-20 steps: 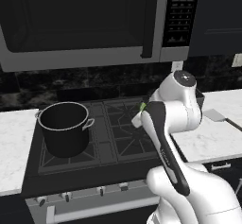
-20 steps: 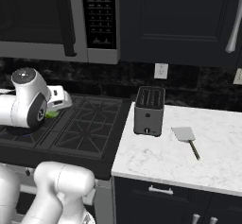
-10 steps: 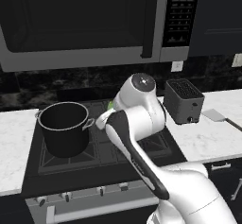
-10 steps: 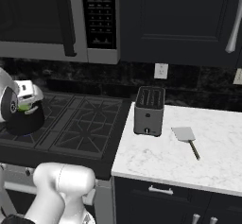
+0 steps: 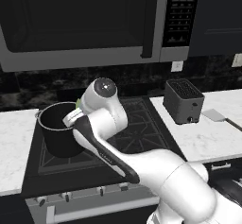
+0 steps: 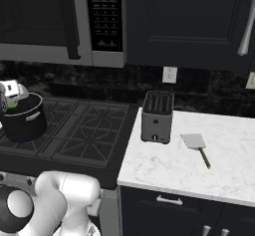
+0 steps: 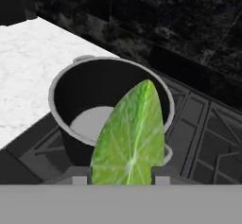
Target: Put the lime and lemon wedge in the pot. Retrieve the spatula and lightly stir the vegetables in the pot.
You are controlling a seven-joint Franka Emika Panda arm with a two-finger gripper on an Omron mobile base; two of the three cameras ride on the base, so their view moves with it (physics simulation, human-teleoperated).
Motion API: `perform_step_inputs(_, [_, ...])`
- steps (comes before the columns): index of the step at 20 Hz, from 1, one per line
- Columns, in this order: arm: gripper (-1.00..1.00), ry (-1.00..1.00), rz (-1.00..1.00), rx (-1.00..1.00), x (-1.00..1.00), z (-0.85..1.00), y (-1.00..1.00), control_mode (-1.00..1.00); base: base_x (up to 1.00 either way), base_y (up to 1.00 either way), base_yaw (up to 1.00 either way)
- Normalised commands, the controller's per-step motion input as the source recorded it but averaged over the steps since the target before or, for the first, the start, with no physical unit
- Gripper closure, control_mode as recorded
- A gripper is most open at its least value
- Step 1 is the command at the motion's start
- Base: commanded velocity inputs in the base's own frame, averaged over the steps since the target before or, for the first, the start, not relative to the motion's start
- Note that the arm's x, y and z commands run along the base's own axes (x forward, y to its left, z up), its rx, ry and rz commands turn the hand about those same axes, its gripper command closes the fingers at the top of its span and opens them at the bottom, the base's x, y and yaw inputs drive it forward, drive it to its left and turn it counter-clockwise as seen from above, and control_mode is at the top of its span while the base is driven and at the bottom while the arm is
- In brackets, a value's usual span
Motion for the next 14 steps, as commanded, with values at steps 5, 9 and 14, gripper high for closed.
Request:
perform_step_inputs(5, [1.00, 0.00, 0.00, 0.00, 0.77, -0.21, 0.47, -1.00, 0.00, 0.00, 0.00])
perform_step_inputs(9, [1.00, 0.04, 0.00, 0.00, 0.76, -0.45, 0.35, -1.00, 0.00, 0.00, 0.00])
perform_step_inputs(14, [1.00, 0.06, 0.00, 0.00, 0.66, -0.53, 0.38, -1.00, 0.00, 0.00, 0.00])
